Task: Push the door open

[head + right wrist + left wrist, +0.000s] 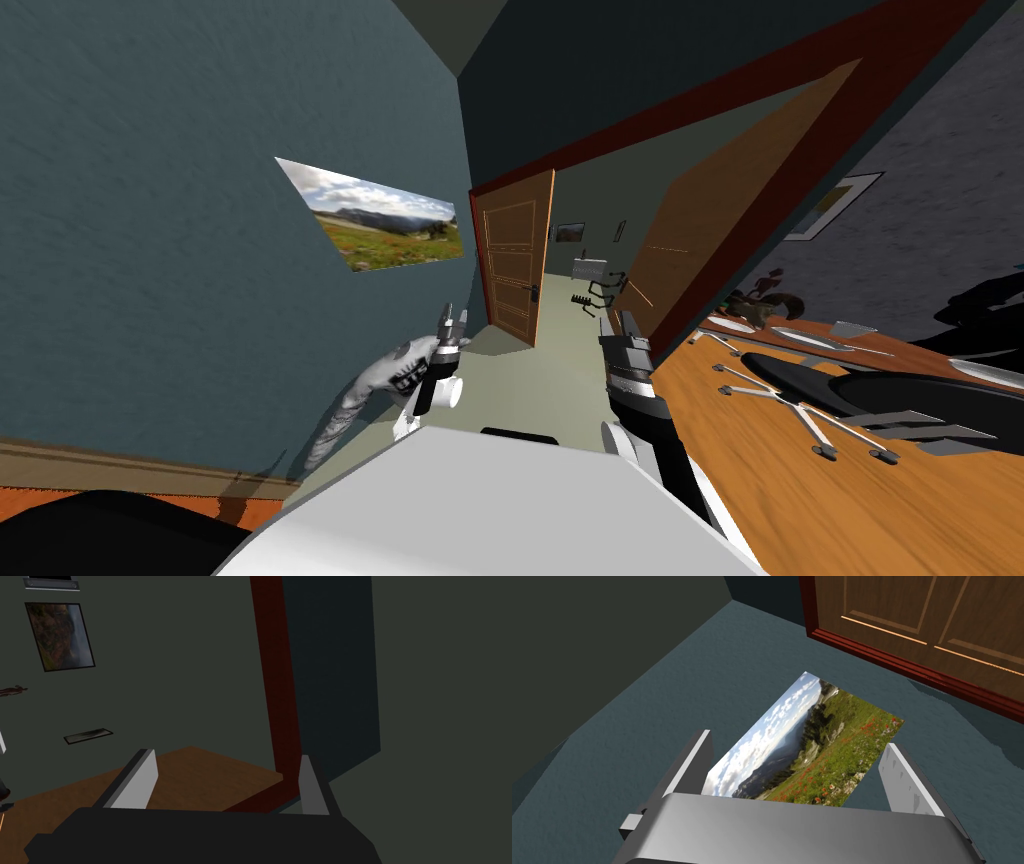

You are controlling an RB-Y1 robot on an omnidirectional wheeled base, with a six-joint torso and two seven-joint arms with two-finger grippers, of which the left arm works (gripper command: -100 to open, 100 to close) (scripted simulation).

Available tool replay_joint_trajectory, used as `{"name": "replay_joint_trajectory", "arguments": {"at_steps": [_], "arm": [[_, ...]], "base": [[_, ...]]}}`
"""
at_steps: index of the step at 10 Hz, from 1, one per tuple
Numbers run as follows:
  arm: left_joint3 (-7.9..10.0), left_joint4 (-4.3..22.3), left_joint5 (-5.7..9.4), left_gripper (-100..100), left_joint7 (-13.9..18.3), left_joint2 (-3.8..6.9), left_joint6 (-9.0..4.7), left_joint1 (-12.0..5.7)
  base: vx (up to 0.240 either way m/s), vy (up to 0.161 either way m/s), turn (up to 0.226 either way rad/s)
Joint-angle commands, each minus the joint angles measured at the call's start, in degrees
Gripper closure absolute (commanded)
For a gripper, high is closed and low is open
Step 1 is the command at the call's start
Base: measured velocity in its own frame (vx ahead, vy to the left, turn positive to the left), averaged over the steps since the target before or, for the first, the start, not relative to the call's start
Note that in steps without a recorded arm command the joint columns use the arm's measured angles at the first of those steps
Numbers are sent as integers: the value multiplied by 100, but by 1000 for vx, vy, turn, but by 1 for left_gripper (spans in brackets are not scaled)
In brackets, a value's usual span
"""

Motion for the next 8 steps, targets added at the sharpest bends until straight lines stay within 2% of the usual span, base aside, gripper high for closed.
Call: {"name": "replay_joint_trajectory", "arguments": {"at_steps": [1, 8], "arm": [[-4, 214, -10, -100, 1, 28, -12, -123], [-67, 1479, -87, -100, -2, 147, 68, -872]], "base": [[55, 3, -35], [96, 9, -66]]}}
